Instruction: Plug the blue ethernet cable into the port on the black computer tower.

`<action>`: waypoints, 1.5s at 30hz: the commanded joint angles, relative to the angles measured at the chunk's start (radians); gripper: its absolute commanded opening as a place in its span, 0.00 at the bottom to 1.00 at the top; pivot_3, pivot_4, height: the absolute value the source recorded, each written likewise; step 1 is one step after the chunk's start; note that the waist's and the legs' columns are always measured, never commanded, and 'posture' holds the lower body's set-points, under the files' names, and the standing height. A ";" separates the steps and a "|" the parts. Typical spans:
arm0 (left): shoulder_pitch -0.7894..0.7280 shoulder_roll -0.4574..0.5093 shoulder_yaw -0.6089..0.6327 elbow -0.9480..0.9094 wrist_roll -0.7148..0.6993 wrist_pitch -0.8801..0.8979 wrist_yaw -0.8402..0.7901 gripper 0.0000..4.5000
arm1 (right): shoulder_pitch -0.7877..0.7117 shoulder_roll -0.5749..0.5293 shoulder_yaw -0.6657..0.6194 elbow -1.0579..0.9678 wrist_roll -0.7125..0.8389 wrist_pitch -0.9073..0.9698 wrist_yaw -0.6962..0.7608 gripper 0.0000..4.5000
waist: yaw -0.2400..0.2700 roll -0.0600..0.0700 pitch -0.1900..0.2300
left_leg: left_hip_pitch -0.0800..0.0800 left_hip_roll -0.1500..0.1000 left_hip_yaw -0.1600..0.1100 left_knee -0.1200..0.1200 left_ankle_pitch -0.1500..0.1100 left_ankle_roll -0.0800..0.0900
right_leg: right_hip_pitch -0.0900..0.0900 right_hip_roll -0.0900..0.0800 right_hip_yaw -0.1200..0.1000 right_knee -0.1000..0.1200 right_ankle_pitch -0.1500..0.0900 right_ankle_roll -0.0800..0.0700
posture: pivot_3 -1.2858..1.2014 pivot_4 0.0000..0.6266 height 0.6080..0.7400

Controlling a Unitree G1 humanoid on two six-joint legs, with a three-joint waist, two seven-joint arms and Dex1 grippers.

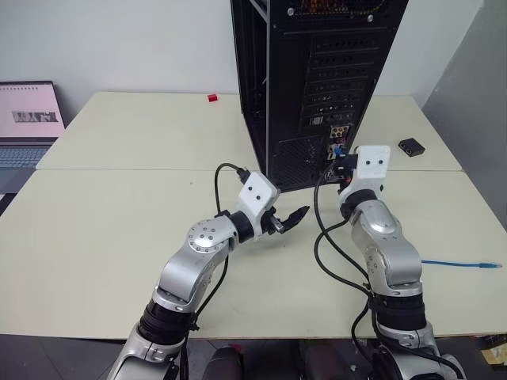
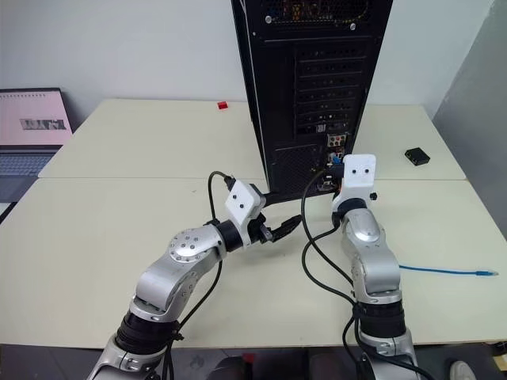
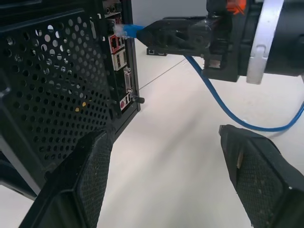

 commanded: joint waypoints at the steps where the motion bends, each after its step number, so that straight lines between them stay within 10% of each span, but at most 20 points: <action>1: -0.019 0.000 0.014 -0.031 0.006 -0.012 0.003 0.83 | -0.002 0.008 -0.003 -0.048 -0.007 0.020 -0.009 0.00 | 0.000 0.000 0.000 | 0.000 0.000 0.000 0.000 0.000 0.000 | 0.000 0.000 0.000 0.000 0.000 0.000 | 0.52 0.24 1.00; 45: -0.013 0.000 0.015 -0.031 0.013 -0.016 0.002 0.83 | -0.084 0.004 -0.040 0.058 0.000 -0.004 0.029 0.00 | 0.000 0.000 0.000 | 0.000 0.000 0.000 0.000 0.000 0.000 | 0.000 0.000 0.000 0.000 0.000 0.000 | 0.52 0.24 1.00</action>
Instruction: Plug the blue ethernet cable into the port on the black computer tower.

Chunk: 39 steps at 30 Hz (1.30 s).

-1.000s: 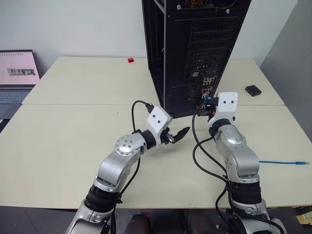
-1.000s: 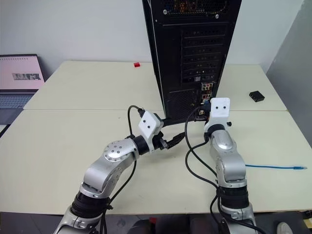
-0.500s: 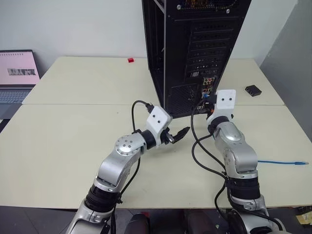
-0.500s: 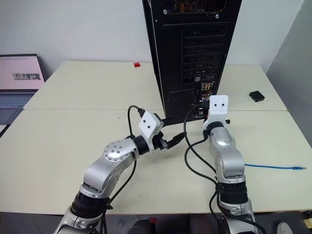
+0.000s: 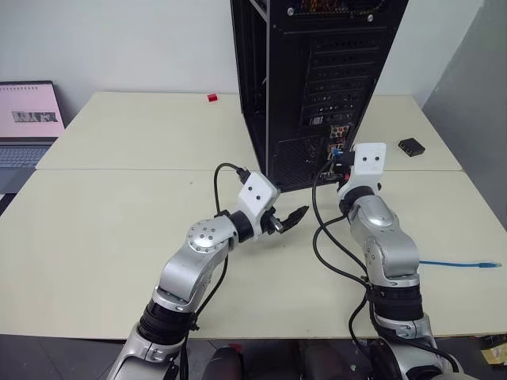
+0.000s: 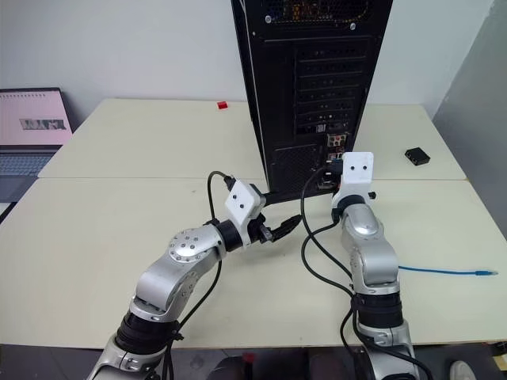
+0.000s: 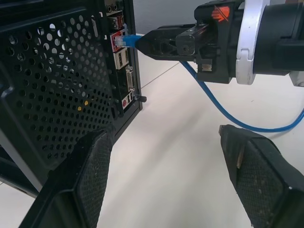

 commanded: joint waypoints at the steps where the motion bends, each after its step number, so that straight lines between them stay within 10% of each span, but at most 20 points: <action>1: -0.013 0.000 0.015 -0.031 0.003 -0.015 0.002 0.83 | -0.029 -0.004 -0.009 -0.017 0.003 -0.029 0.004 0.00 | 0.000 0.000 0.000 | 0.000 0.000 0.000 0.000 0.000 0.000 | 0.000 0.000 0.000 0.000 0.000 0.000 | 0.52 0.24 1.00; 39: -0.010 -0.009 0.006 -0.035 0.009 -0.019 0.006 0.83 | -0.117 0.017 -0.031 0.103 0.043 -0.096 0.031 0.00 | -0.009 0.001 0.001 | 0.000 0.000 0.002 0.000 0.000 0.000 | -0.001 0.000 0.002 0.000 0.000 0.000 | 0.52 0.24 1.00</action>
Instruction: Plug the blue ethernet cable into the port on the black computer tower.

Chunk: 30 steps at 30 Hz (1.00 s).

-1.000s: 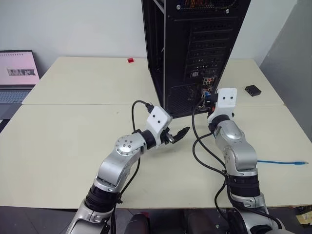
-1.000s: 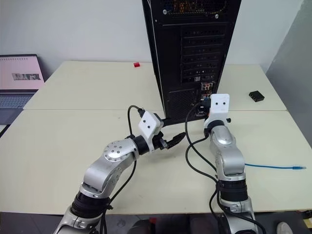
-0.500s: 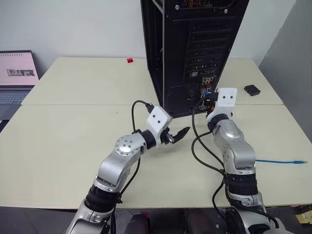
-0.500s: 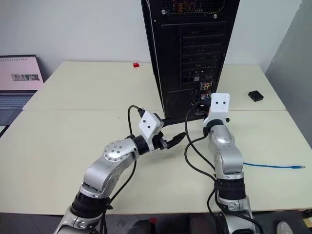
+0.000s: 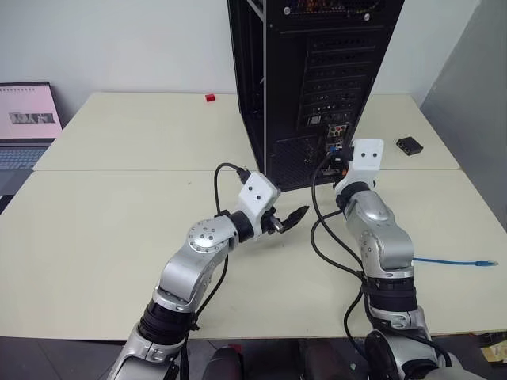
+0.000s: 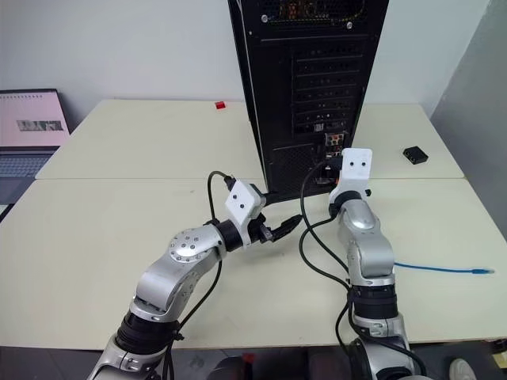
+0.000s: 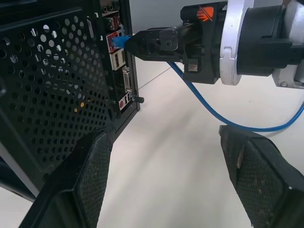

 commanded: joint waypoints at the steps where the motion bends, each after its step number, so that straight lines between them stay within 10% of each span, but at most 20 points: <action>1: -0.010 -0.006 0.006 -0.034 0.006 -0.018 0.006 0.83 | -0.061 -0.006 0.002 0.013 0.003 -0.052 0.012 0.00 | -0.003 0.000 0.000 | 0.000 0.000 0.000 0.000 0.000 0.000 | 0.000 0.000 0.000 0.000 0.000 0.000 | 0.52 0.24 1.00; 10: -0.006 -0.007 0.008 -0.037 0.007 -0.016 0.010 0.83 | -0.054 -0.015 0.008 0.023 -0.005 -0.039 0.020 0.00 | -0.010 0.000 0.000 | 0.001 0.000 0.001 0.000 0.000 0.000 | 0.000 0.001 0.002 0.000 0.001 0.001 | 0.52 0.24 1.00; 23: -0.017 0.026 0.018 -0.017 0.008 -0.010 -0.016 0.83 | 0.053 -0.112 -0.012 -0.168 0.016 0.110 0.062 0.64 | 0.008 0.000 0.000 | -0.002 -0.001 0.000 -0.001 0.000 0.000 | -0.001 -0.001 0.000 -0.002 0.000 0.001 | 0.52 0.24 1.00; 30: -0.092 0.140 0.041 0.039 0.032 0.007 -0.071 0.83 | 0.144 -0.312 -0.011 -0.407 0.171 0.293 0.310 0.96 | 0.008 0.002 0.001 | -0.001 -0.001 -0.001 -0.001 0.000 0.000 | -0.001 0.000 -0.001 -0.001 0.000 0.001 | 0.52 0.24 1.00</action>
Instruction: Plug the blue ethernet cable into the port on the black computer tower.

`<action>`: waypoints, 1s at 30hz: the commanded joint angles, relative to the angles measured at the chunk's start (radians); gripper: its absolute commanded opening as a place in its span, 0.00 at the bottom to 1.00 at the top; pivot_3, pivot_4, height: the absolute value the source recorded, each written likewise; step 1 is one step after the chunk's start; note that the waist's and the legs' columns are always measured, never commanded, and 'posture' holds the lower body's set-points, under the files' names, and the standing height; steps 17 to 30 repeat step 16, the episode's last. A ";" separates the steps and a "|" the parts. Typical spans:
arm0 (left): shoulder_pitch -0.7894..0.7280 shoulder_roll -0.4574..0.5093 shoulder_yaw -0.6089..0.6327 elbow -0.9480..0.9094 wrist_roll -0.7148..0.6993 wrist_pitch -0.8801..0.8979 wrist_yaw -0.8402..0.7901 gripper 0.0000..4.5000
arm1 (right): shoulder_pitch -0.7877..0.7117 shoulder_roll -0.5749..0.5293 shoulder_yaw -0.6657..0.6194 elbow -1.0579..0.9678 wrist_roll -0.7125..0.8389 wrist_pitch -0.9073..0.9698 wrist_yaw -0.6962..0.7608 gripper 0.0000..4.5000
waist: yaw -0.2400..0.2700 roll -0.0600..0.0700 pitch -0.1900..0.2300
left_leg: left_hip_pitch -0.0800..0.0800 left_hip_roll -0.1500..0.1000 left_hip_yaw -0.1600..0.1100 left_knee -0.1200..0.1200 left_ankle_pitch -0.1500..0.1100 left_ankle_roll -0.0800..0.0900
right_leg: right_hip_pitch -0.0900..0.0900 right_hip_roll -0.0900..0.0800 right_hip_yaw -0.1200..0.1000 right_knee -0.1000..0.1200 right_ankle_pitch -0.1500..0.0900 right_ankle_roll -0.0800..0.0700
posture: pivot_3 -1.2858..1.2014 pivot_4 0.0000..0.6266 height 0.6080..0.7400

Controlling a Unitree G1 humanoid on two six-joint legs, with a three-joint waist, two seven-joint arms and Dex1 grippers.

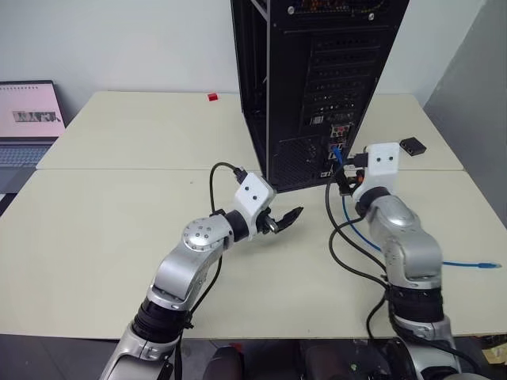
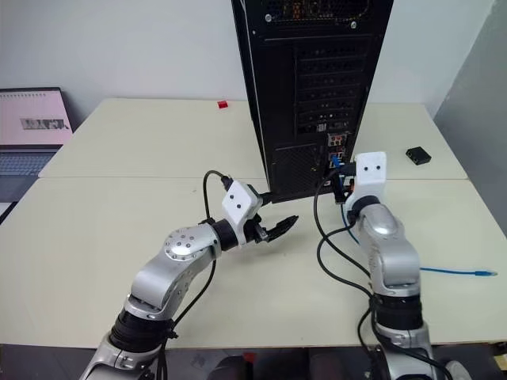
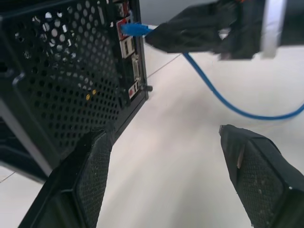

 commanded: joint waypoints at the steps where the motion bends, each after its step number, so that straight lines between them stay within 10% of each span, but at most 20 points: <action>1: -0.065 0.073 0.026 0.018 0.026 -0.016 -0.056 0.83 | 0.033 -0.128 -0.022 -0.168 0.119 0.093 0.169 0.96 | -0.001 0.000 0.001 | 0.000 0.000 0.000 0.000 0.000 0.000 | 0.000 0.000 0.000 0.000 0.000 0.000 | 0.52 0.24 1.00; 15: -0.194 0.182 0.068 0.194 -0.022 -0.053 -0.270 0.83 | 0.080 -0.422 -0.212 -0.149 0.306 0.138 0.404 0.96 | 0.003 0.000 0.003 | 0.000 0.000 0.000 0.000 0.000 0.000 | 0.001 0.000 -0.001 -0.001 0.000 0.000 | 0.52 0.24 1.00; 30: -0.195 0.184 0.068 0.196 -0.027 -0.052 -0.282 0.83 | 0.081 -0.430 -0.216 -0.143 0.307 0.133 0.407 0.96 | 0.003 0.000 0.003 | 0.000 0.000 0.000 0.000 0.000 0.000 | 0.001 0.000 -0.001 -0.001 0.000 0.000 | 0.52 0.24 1.00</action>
